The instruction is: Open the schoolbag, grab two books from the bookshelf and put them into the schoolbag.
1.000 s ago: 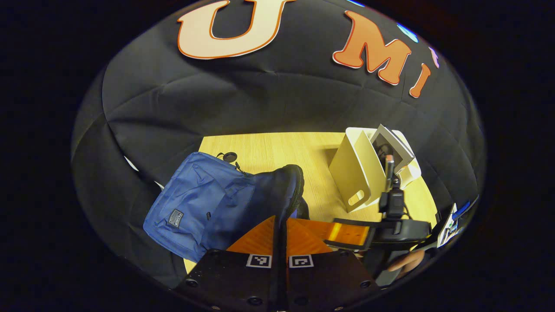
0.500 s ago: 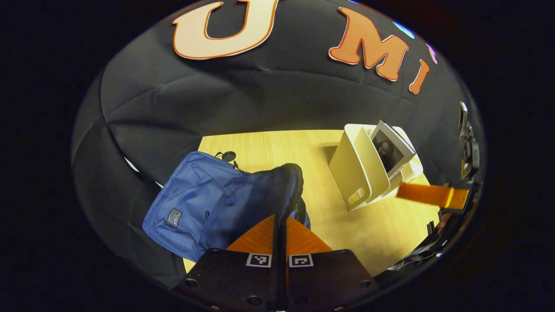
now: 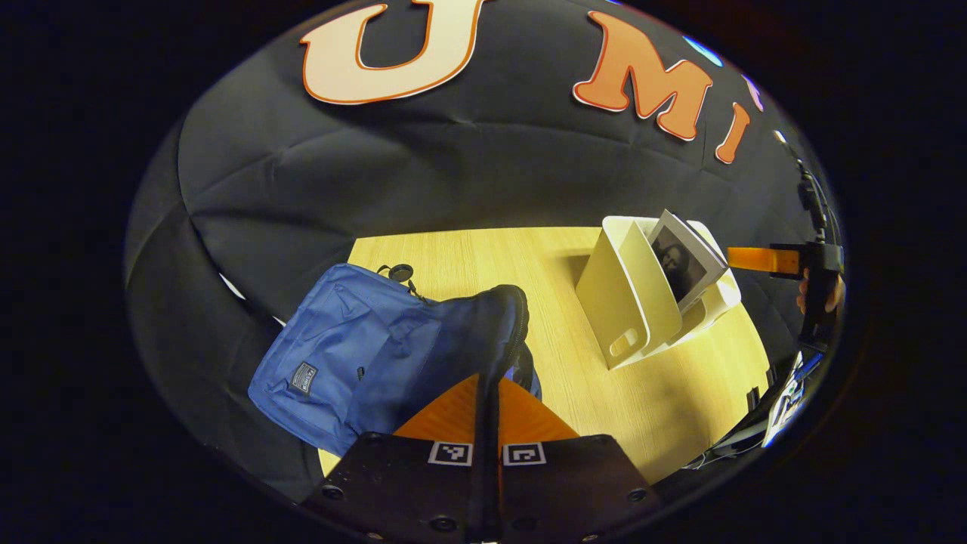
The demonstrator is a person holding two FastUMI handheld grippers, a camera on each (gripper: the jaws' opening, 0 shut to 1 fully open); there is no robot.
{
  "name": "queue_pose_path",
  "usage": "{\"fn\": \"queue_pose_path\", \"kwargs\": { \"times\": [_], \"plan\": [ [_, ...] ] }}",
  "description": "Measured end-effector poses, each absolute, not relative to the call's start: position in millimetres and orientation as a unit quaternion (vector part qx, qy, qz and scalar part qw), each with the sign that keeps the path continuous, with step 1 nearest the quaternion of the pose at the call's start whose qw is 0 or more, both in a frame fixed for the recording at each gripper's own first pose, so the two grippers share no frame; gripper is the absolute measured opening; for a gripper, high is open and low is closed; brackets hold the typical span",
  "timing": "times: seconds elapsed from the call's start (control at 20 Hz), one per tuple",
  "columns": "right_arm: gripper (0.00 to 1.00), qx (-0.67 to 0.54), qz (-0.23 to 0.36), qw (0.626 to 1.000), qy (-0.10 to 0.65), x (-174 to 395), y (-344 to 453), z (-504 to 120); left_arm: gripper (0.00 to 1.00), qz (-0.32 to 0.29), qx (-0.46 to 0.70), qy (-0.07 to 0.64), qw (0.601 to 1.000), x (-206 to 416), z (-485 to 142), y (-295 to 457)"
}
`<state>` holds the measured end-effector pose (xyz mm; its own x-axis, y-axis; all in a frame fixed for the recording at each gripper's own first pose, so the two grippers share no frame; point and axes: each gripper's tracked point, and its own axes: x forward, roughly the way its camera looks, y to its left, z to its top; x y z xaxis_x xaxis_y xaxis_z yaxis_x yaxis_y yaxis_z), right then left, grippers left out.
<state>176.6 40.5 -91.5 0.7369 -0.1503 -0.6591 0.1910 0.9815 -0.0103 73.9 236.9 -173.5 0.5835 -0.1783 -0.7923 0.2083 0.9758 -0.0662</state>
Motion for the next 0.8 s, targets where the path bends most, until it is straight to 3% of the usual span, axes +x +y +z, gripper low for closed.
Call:
{"fn": "queue_pose_path", "kwargs": {
  "times": [0.45,0.5,0.55,0.6,0.65,0.75,0.8],
  "plan": [
    [0.87,0.004,-0.087,0.899,0.429,238.3,27.1,-131.4,0.01,-0.111,0.016,0.448,0.887,74.1,-178.1,232.1],
    [0.79,0.013,-0.088,0.895,0.437,242.4,27.1,-136.7,0.05,-0.111,0.016,0.448,0.887,73.3,-178.9,232.3],
    [0.76,0.023,-0.082,0.893,0.442,246.9,28.1,-140.8,0.01,-0.111,0.014,0.448,0.887,73.9,-178.4,232.4],
    [0.6,0.035,-0.082,0.891,0.446,248.9,28.7,-142.6,0.01,-0.111,0.016,0.447,0.887,74.0,-179.2,233.2],
    [0.65,0.045,-0.082,0.889,0.448,252.9,29.4,-145.1,0.01,-0.112,0.016,0.448,0.887,75.7,-179.5,232.8],
    [0.57,0.051,-0.092,0.882,0.459,258.7,24.8,-156.8,0.01,-0.113,0.017,0.449,0.886,76.0,-180.4,231.8],
    [0.41,0.045,-0.097,0.876,0.47,258.1,22.4,-165.8,0.01,-0.114,0.018,0.45,0.886,74.7,-180.9,230.4]
  ]
}}
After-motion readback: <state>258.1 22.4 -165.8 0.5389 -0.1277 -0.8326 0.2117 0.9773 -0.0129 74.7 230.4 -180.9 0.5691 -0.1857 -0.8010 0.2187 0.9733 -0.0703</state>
